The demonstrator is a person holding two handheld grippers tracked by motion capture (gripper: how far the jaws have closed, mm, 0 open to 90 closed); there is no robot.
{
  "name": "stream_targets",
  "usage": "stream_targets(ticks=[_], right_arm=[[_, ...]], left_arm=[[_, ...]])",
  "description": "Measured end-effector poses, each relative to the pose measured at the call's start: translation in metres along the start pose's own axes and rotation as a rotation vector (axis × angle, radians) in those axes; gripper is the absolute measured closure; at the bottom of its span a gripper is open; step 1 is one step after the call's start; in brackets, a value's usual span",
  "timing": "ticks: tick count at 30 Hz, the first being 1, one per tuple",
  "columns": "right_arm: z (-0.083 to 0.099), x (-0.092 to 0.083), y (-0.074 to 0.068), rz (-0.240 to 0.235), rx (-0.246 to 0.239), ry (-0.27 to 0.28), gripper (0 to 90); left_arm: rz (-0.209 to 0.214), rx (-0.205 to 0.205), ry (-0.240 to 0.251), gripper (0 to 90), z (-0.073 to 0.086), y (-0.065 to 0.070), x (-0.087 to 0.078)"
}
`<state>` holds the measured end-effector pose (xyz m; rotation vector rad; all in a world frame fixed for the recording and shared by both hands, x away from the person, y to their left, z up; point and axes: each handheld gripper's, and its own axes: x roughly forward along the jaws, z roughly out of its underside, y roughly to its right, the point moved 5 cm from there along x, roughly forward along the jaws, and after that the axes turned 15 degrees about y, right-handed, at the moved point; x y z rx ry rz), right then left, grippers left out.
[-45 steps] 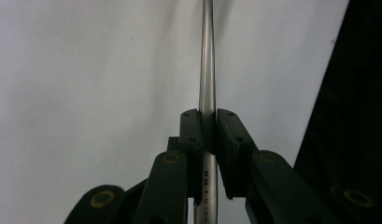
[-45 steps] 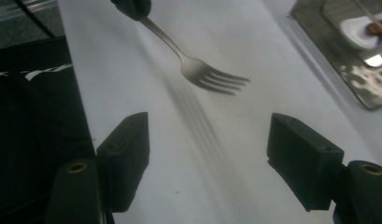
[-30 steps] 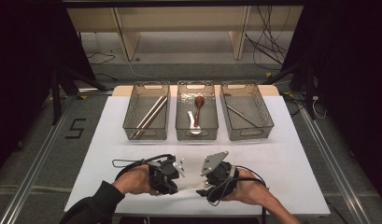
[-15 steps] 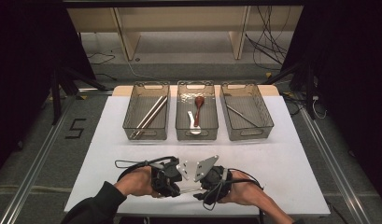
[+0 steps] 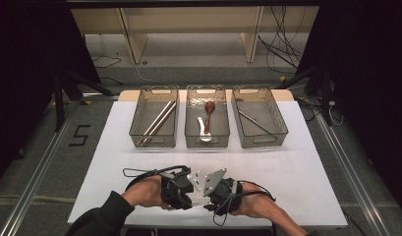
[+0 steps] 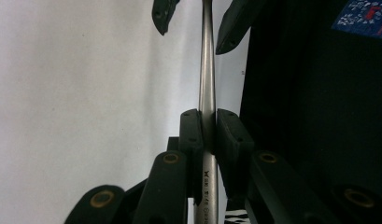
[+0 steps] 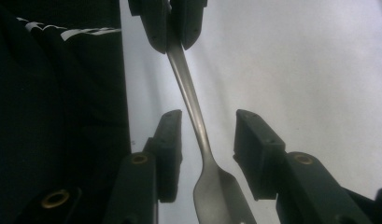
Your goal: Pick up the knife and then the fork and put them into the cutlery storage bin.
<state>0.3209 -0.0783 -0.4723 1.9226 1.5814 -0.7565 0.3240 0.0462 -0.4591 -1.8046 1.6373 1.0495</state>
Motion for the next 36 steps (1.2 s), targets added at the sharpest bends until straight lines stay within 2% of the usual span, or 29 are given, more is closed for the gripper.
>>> stream_targets(ticks=[10,14,15,16,17,20,23,24,25,28,30,33,36], right_arm=[[0.001,0.000,-0.004,-0.031,-0.023,-0.015,78.5],[0.003,0.001,-0.006,-0.040,-0.039,-0.025,81.4],[0.003,0.001,-0.006,-0.037,-0.046,-0.029,82.0],[0.004,0.001,-0.007,-0.047,-0.047,-0.030,83.0],[0.005,0.001,-0.007,-0.056,-0.043,-0.027,83.8],[0.006,0.000,-0.007,-0.069,-0.040,-0.021,87.8],[0.007,-0.001,-0.006,-0.079,-0.033,-0.021,88.3],[0.007,-0.001,-0.006,-0.078,-0.030,-0.025,88.3],[0.007,-0.001,-0.006,-0.073,-0.030,-0.031,88.4],[0.009,-0.001,-0.004,-0.065,-0.033,-0.042,88.4],[0.011,-0.002,-0.002,-0.063,-0.029,-0.042,88.4],[0.013,-0.008,0.002,-0.040,-0.006,-0.047,88.4],[0.017,-0.015,0.012,0.006,0.009,-0.040,88.4]], left_arm=[[0.024,0.006,-0.016,80.4,0.000,-0.001,0.001],[0.033,0.018,-0.026,80.3,0.000,-0.001,0.002],[0.027,0.006,-0.013,80.2,0.000,0.000,0.003],[0.036,0.032,-0.033,80.2,0.000,-0.002,0.001],[0.034,0.013,-0.014,80.1,-0.001,-0.001,0.002],[0.036,0.008,0.001,85.3,-0.002,-0.002,0.001],[0.041,-0.002,0.006,84.3,-0.003,-0.002,0.003],[0.039,-0.016,0.021,83.8,-0.004,-0.002,0.003],[0.035,-0.031,0.040,79.0,-0.005,-0.004,0.000],[0.031,-0.014,0.048,73.0,-0.006,-0.008,-0.010],[0.015,-0.022,0.068,66.2,-0.006,-0.010,-0.016],[-0.025,-0.025,0.079,57.9,-0.004,-0.015,-0.023],[-0.078,-0.054,0.103,44.4,-0.003,-0.020,-0.027]])
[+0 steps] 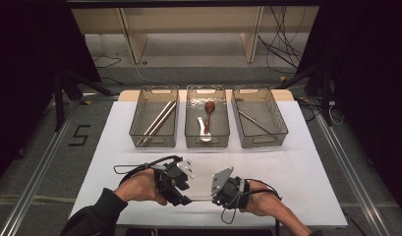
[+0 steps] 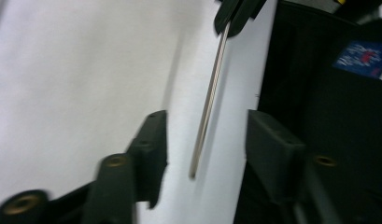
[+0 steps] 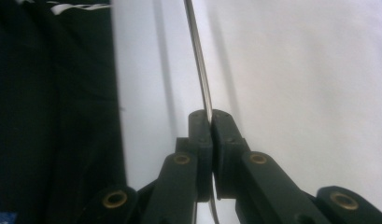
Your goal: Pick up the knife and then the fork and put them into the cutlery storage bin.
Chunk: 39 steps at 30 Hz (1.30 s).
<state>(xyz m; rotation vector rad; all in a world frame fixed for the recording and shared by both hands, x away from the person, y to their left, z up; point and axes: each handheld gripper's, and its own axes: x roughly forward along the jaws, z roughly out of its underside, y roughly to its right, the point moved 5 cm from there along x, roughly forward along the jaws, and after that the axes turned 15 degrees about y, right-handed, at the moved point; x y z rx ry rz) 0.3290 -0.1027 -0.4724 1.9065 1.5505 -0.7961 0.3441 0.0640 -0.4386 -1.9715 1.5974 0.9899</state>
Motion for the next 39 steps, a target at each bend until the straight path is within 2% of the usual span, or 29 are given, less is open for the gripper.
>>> stream_targets(ticks=[2,6,9,14,19,22,26,31,39], right_arm=[[0.002,-0.005,0.006,0.033,0.026,0.000,88.4],[0.006,-0.018,0.023,0.091,0.063,0.020,88.4],[0.011,-0.028,0.036,0.138,0.085,0.028,88.4],[0.016,-0.044,0.054,0.205,0.123,0.046,88.4],[0.019,-0.057,0.071,0.259,0.158,0.056,88.3],[0.020,-0.065,0.082,0.292,0.187,0.064,88.3],[0.019,-0.075,0.100,0.354,0.230,0.082,88.3],[0.015,-0.089,0.125,0.410,0.278,0.111,88.3],[0.011,-0.109,0.161,0.491,0.344,0.130,88.3]], left_arm=[[-0.022,-0.039,0.029,38.4,-0.001,-0.004,-0.004],[-0.073,-0.057,0.077,32.3,-0.001,-0.010,-0.012],[-0.116,-0.082,0.105,29.8,0.002,-0.018,-0.018],[-0.165,-0.132,0.151,27.7,0.012,-0.029,-0.028],[-0.212,-0.172,0.157,24.2,0.028,-0.036,-0.031],[-0.246,-0.209,0.185,23.1,0.035,-0.038,-0.032],[-0.291,-0.244,0.198,22.7,0.042,-0.041,-0.035],[-0.323,-0.268,0.220,21.7,0.047,-0.042,-0.037],[-0.354,-0.281,0.252,20.9,0.057,-0.044,-0.039]])
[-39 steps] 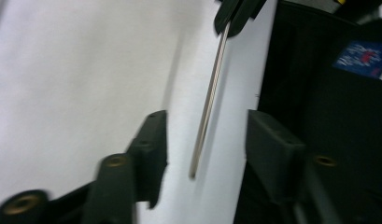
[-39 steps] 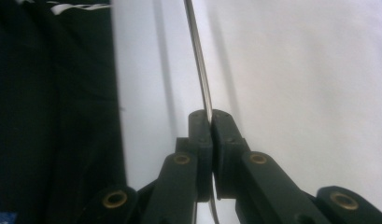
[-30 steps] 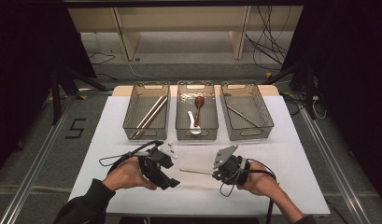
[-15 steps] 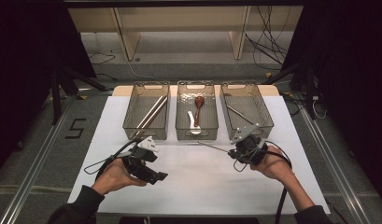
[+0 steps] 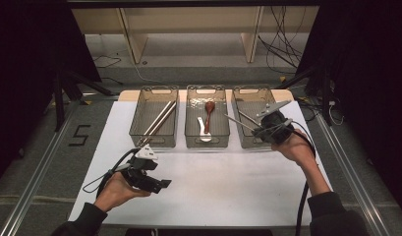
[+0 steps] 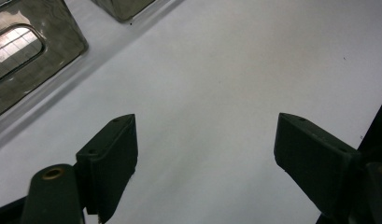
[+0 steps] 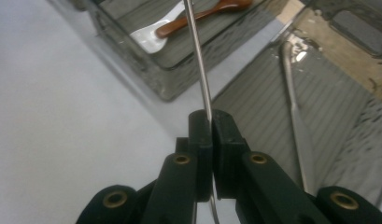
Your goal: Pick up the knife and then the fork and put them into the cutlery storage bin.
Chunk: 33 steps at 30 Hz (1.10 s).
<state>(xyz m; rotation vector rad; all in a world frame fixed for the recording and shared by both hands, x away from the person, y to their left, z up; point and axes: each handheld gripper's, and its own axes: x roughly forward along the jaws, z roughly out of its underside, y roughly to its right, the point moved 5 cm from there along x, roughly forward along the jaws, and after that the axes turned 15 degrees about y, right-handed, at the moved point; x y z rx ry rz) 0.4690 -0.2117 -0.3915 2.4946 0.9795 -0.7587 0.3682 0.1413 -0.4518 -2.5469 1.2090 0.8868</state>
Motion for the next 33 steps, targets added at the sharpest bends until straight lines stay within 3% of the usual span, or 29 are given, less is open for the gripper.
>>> stream_targets(ticks=[7,14,33], right_arm=[[-0.009,0.012,0.027,0.063,0.047,-0.020,88.3],[-0.007,0.028,0.051,0.132,0.121,-0.061,88.3],[-0.002,0.052,0.076,0.206,0.230,-0.097,88.1]], left_arm=[[-0.014,-0.011,0.033,20.6,0.004,-0.002,-0.002],[-0.029,-0.030,0.064,18.9,0.007,-0.006,-0.006],[-0.038,-0.031,0.094,15.9,0.006,-0.008,-0.010]])
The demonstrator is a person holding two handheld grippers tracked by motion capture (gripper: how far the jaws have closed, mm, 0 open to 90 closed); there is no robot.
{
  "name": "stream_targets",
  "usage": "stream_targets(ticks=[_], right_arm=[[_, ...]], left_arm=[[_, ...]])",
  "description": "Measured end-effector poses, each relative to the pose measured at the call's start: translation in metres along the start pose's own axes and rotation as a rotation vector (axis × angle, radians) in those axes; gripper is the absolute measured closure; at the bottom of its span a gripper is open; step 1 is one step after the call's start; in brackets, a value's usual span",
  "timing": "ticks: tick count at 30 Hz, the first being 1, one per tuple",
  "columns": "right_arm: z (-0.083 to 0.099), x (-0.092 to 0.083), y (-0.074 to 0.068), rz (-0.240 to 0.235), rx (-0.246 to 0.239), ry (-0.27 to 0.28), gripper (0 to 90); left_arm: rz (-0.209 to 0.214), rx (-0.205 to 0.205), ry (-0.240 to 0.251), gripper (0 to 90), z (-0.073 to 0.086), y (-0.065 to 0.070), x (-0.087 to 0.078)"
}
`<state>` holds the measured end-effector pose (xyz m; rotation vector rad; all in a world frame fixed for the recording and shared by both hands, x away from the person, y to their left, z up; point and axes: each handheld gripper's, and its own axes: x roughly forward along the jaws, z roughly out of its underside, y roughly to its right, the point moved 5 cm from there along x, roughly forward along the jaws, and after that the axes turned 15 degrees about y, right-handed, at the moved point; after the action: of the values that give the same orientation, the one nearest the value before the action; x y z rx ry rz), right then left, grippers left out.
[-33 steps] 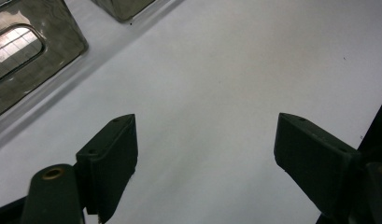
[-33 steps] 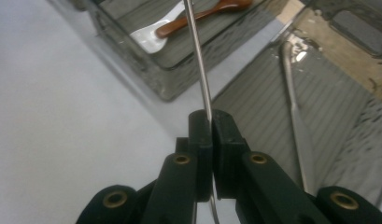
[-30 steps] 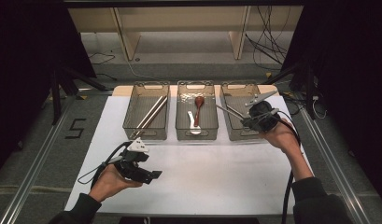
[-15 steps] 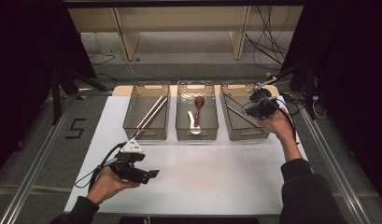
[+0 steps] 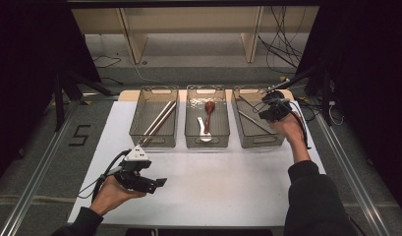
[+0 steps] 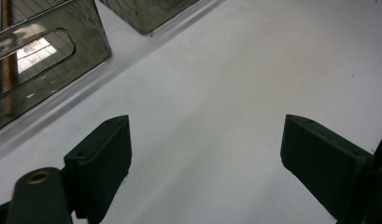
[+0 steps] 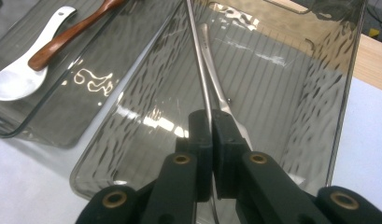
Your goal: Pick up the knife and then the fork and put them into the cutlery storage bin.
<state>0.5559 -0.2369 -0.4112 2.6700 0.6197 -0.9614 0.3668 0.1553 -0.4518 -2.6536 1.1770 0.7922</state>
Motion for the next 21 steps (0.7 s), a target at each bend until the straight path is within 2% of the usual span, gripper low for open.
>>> stream_targets(ticks=[12,19,21], right_arm=[[0.001,0.010,0.004,0.022,0.012,-0.013,87.9],[0.003,0.018,0.001,0.036,0.011,-0.041,86.5],[0.002,0.020,0.000,0.032,0.027,-0.032,73.1]], left_arm=[[0.003,0.008,-0.015,15.9,0.002,0.002,0.002],[0.006,0.016,-0.025,15.9,0.003,0.002,0.002],[0.005,0.017,-0.026,15.9,0.003,0.002,0.002]])
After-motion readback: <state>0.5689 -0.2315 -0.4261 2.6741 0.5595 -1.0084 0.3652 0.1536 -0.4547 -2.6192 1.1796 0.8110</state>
